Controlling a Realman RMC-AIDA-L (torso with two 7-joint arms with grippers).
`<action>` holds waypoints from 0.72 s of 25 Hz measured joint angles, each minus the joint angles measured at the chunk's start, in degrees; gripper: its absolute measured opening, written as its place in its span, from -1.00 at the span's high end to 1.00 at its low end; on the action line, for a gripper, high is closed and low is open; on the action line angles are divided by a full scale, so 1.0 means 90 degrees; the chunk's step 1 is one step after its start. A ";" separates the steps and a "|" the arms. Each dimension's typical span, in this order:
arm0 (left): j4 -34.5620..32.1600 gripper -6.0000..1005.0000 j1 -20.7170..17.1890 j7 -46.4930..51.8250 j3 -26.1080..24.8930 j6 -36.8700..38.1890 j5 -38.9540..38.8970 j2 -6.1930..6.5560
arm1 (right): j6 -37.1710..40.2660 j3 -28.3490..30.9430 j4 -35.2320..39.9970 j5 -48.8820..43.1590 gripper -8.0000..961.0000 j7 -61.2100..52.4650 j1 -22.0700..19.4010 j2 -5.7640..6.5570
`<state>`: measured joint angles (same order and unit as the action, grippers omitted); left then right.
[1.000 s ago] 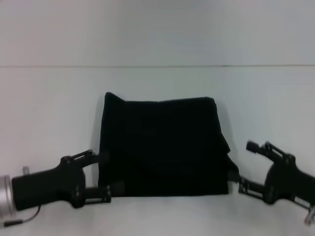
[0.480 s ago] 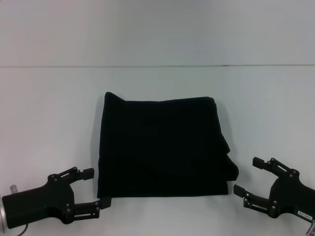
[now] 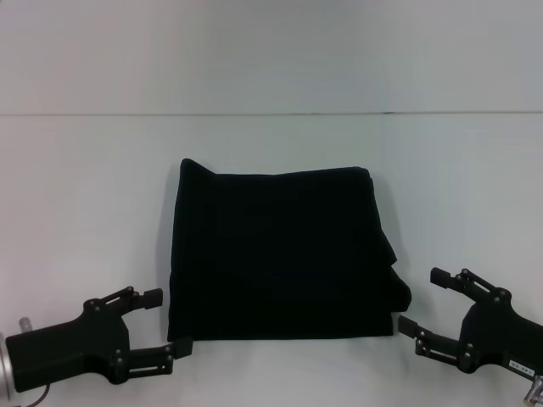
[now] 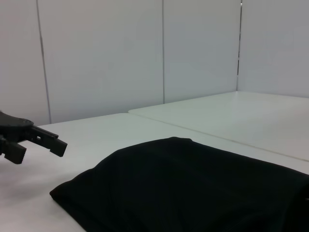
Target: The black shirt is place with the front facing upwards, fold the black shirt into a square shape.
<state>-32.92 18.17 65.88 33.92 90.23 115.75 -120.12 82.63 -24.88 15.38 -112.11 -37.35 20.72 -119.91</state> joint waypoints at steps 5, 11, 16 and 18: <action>0.0027 -0.89 0.0029 0.0001 0.0000 0.0000 -0.0029 -0.0008 | 0.0008 0.0000 0.0000 0.0007 -0.92 0.0000 0.0004 0.0001; 0.0035 -0.89 0.0014 0.0002 0.0000 0.0002 -0.0031 -0.0004 | 0.0018 0.0000 -0.0064 0.0018 -0.92 0.0000 0.0031 0.0004; 0.0035 -0.89 0.0006 0.0004 0.0000 0.0001 -0.0036 -0.0004 | 0.0019 0.0000 -0.0072 0.0027 -0.92 0.0000 0.0044 0.0005; 0.0035 -0.89 0.0005 0.0005 0.0000 0.0000 -0.0042 -0.0006 | 0.0019 0.0000 -0.0076 0.0031 -0.92 0.0000 0.0052 0.0004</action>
<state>-32.61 18.21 65.92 33.92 90.23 115.37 -120.18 82.80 -24.88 14.70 -111.83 -37.35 21.18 -119.87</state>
